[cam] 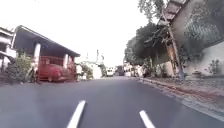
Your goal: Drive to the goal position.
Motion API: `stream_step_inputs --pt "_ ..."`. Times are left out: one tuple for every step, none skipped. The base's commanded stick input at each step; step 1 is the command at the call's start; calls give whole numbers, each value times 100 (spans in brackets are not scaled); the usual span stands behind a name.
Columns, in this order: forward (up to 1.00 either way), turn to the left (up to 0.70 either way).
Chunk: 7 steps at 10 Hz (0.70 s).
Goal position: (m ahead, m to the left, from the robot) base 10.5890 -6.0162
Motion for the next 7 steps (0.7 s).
stream_step_inputs --pt "85 0" --pt "85 0" --pt "85 0" --pt "85 0" --pt "85 0" --pt "85 0" --pt "85 0"
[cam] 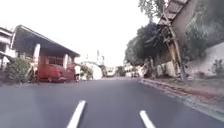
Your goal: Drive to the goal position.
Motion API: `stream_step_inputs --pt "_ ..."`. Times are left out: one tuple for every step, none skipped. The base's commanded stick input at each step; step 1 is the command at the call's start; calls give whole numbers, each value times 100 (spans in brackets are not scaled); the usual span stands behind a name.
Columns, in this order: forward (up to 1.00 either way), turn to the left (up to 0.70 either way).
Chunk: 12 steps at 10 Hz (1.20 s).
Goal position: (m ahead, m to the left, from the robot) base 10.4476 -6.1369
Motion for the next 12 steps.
stream_step_inputs --pt "85 0" --pt "85 0" --pt "85 0" --pt "85 0" --pt "85 0" --pt "85 0" --pt "85 0" --pt "85 0" --pt "85 0" --pt "85 0" --pt "85 0" --pt "85 0"
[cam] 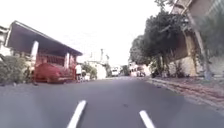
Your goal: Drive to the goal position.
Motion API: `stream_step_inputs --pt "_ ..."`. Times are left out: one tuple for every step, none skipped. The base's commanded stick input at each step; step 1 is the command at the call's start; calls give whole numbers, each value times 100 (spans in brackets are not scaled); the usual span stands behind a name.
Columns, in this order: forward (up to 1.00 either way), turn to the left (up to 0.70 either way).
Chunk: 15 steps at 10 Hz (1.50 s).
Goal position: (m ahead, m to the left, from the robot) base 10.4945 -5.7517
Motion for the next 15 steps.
stream_step_inputs --pt "85 -3" --pt "85 -34" --pt "85 -34" --pt "85 -34" --pt "85 -34" --pt "85 -34" --pt "85 -34" --pt "85 -34" --pt "85 -34" --pt "85 -34" --pt "85 -29" --pt "85 0" --pt "85 0" --pt "85 0" --pt "85 0"
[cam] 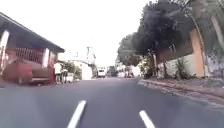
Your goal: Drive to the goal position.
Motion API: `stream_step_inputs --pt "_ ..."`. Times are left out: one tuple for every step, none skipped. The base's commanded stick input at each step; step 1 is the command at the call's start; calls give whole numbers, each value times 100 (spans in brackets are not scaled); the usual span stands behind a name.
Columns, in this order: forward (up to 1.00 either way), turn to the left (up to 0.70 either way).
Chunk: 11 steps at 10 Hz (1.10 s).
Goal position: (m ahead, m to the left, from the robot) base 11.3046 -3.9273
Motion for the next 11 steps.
stream_step_inputs --pt "85 0" --pt "85 0" --pt "85 0" --pt "85 0" --pt "85 0" --pt "85 0" --pt "85 0" --pt "85 0" --pt "85 0" --pt "85 0" --pt "85 -24"
